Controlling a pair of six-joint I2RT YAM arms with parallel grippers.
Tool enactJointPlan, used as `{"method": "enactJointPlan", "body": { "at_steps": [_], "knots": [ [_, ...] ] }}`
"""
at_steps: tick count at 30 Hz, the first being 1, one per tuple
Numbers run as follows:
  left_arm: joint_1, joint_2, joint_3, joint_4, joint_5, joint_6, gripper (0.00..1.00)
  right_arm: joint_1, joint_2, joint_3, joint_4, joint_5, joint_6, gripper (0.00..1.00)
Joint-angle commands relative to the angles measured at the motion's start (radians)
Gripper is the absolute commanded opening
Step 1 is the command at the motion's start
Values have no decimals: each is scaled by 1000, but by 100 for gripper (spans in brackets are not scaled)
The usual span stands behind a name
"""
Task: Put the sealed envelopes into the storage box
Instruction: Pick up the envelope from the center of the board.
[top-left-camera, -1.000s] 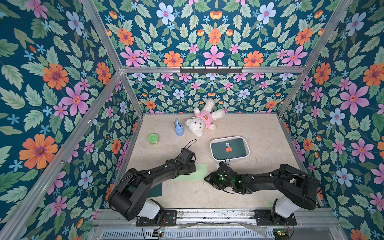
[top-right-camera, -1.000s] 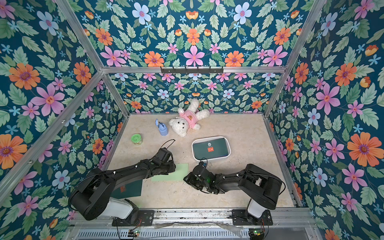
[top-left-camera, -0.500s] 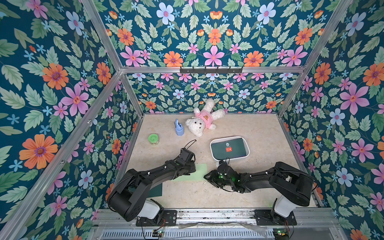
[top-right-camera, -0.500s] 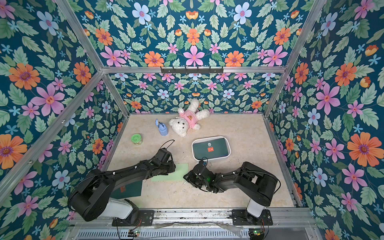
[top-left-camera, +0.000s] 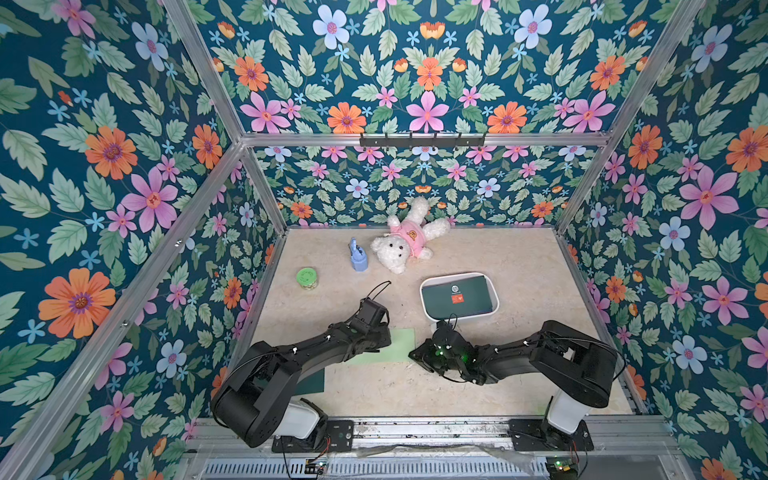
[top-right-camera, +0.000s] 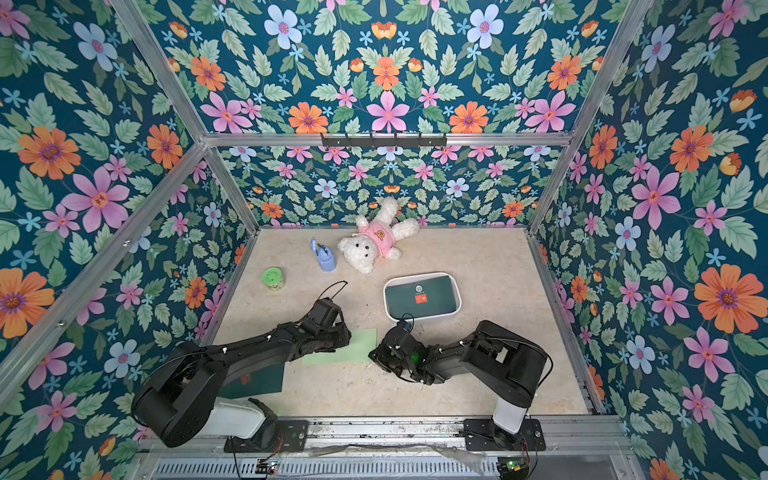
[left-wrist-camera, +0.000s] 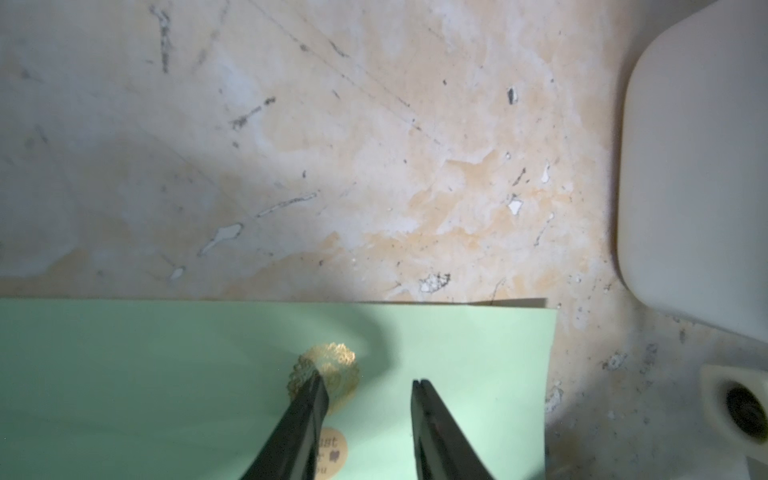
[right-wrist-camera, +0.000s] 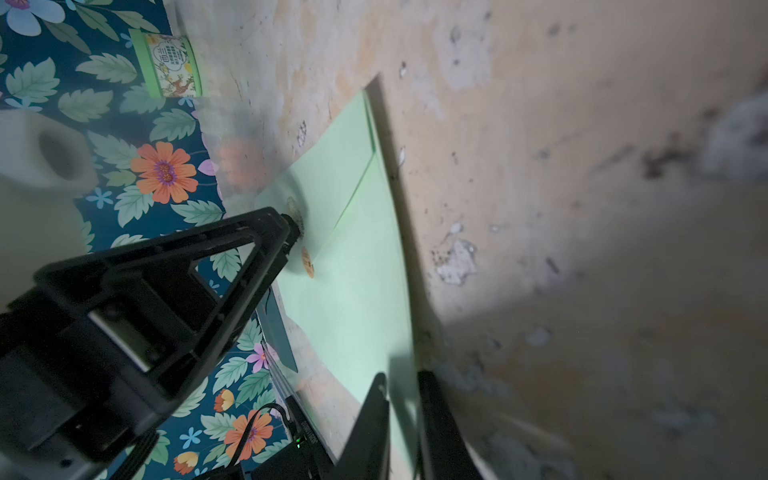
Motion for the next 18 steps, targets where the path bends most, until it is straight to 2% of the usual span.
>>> {"method": "enactJointPlan", "body": {
  "at_steps": [1,7,13,18],
  "knots": [
    [-1,9,18,-193,42,3,43,-1,-15,1,-41,15,-14,8],
    [-1,11,189,-309,-4,132,46,-13,-93,20,-132,33,-69,4],
    [0,16,374,-443,23,421,47,-25,-192,106,-361,55,-263,1],
    [7,-15,437,-496,15,652,49,-51,-261,168,-558,76,-434,1]
  ]
}}
